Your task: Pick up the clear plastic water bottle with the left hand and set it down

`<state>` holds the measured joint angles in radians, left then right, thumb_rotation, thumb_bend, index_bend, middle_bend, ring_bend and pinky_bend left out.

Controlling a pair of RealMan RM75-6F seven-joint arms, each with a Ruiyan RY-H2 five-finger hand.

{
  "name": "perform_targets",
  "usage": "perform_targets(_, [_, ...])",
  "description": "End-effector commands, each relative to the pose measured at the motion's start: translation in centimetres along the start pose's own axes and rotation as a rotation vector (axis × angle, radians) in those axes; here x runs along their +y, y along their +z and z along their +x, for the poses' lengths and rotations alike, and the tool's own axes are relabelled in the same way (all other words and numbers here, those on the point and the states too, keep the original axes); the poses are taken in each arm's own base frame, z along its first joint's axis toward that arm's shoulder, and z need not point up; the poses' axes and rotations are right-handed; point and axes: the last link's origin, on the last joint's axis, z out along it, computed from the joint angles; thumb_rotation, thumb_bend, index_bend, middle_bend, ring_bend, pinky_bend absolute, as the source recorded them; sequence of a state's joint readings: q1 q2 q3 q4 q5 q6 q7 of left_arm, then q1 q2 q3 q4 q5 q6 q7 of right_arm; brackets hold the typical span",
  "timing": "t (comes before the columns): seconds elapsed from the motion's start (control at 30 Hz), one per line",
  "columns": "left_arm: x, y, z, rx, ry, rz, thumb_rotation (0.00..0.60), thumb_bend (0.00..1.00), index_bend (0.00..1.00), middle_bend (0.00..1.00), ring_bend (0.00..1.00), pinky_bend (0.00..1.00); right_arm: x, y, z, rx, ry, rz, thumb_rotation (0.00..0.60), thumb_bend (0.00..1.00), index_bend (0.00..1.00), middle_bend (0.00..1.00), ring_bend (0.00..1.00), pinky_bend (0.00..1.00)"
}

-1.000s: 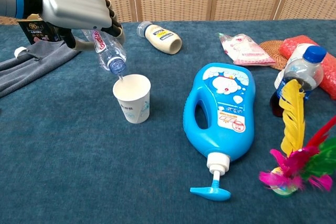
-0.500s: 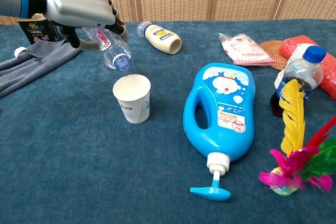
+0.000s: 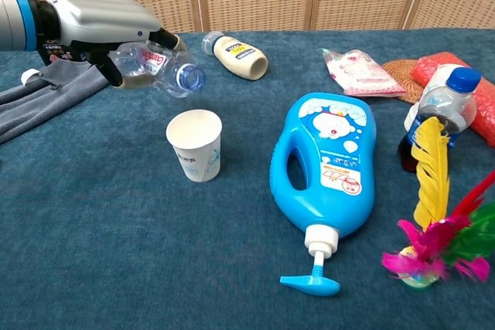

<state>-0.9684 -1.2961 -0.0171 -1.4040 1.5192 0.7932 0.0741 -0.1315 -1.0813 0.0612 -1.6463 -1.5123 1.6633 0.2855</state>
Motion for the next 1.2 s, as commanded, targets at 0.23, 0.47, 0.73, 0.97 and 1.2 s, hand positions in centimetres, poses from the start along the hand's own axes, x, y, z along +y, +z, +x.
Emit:
perform_targets(0.23, [-0.6, -2.4, -1.9, 0.141, -0.385, 0.128, 0.600, 0.63, 0.28, 0.38, 0.39, 0.47, -0.5, 0.3, -0.3, -0.011, -0.004, 0.011, 0.600, 0.38, 0.00, 0.05, 0.00, 0.00])
perform_targets(0.47, [-1.1, -4.4, -3.2, 0.276, -0.776, 0.229, 0.600, 0.63, 0.27, 0.37, 0.39, 0.47, -0.9, 0.6, -0.6, -0.021, -0.008, 0.025, 0.600, 0.38, 0.00, 0.05, 0.00, 0.00])
perform_targets(0.73, [-1.7, -7.3, -4.7, 0.332, -1.130, 0.305, 0.600, 0.62, 0.26, 0.36, 0.39, 0.47, -1.3, 1.0, -0.7, -0.028, -0.008, 0.035, 0.600, 0.38, 0.00, 0.04, 0.00, 0.00])
perform_targets(0.97, [-1.5, -9.1, -5.8, 0.331, -1.439, 0.341, 0.600, 0.61, 0.23, 0.34, 0.36, 0.46, -1.8, 1.3, -1.1, -0.041, -0.006, 0.044, 0.600, 0.38, 0.00, 0.04, 0.00, 0.00])
perform_targets(1.2, [-1.2, -10.4, -7.4, 0.282, -1.527, 0.352, 0.600, 0.61, 0.20, 0.33, 0.34, 0.44, -2.1, 1.4, -1.1, -0.046, -0.007, 0.046, 0.600, 0.38, 0.00, 0.04, 0.00, 0.00])
